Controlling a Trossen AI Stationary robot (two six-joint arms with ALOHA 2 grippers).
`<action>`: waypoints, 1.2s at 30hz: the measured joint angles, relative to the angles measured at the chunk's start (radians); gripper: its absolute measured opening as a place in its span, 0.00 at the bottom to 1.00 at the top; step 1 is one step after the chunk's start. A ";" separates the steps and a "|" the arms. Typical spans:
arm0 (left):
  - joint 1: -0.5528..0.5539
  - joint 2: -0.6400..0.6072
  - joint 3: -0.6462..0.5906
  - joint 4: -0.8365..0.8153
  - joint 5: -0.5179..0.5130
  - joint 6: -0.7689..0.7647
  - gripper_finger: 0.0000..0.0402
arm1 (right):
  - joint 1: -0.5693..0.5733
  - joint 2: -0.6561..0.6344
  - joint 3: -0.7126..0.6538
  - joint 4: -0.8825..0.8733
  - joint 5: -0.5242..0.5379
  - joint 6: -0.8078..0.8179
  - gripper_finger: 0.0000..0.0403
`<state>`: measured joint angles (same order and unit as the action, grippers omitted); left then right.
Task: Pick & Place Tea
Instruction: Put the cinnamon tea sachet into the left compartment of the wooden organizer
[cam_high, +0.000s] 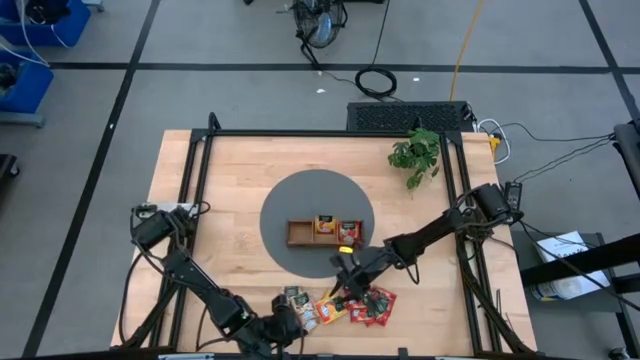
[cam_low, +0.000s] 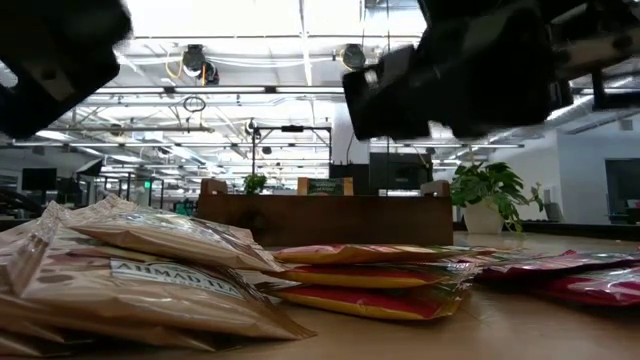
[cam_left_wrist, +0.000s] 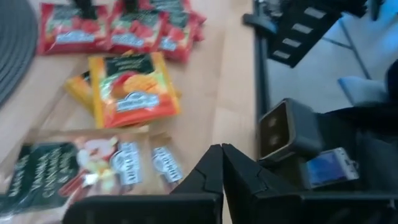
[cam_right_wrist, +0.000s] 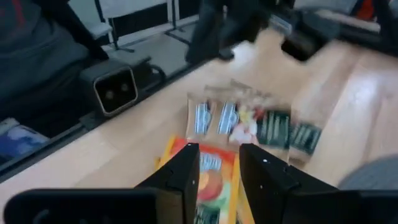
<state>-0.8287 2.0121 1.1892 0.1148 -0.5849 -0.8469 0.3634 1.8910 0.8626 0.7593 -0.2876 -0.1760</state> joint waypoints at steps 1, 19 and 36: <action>0.002 0.000 0.000 -0.022 0.000 -0.015 0.03 | 0.000 0.013 0.015 0.033 0.008 -0.001 0.27; -0.004 0.015 0.000 -0.074 -0.007 -0.031 0.02 | -0.078 0.217 0.276 -0.128 0.023 0.050 0.28; 0.025 0.044 0.000 -0.120 -0.001 -0.070 0.01 | -0.105 0.219 0.275 -0.242 -0.057 0.105 0.28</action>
<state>-0.8033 2.0560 1.1889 -0.0055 -0.5856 -0.9173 0.2581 2.1098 1.1378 0.5170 -0.3443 -0.0714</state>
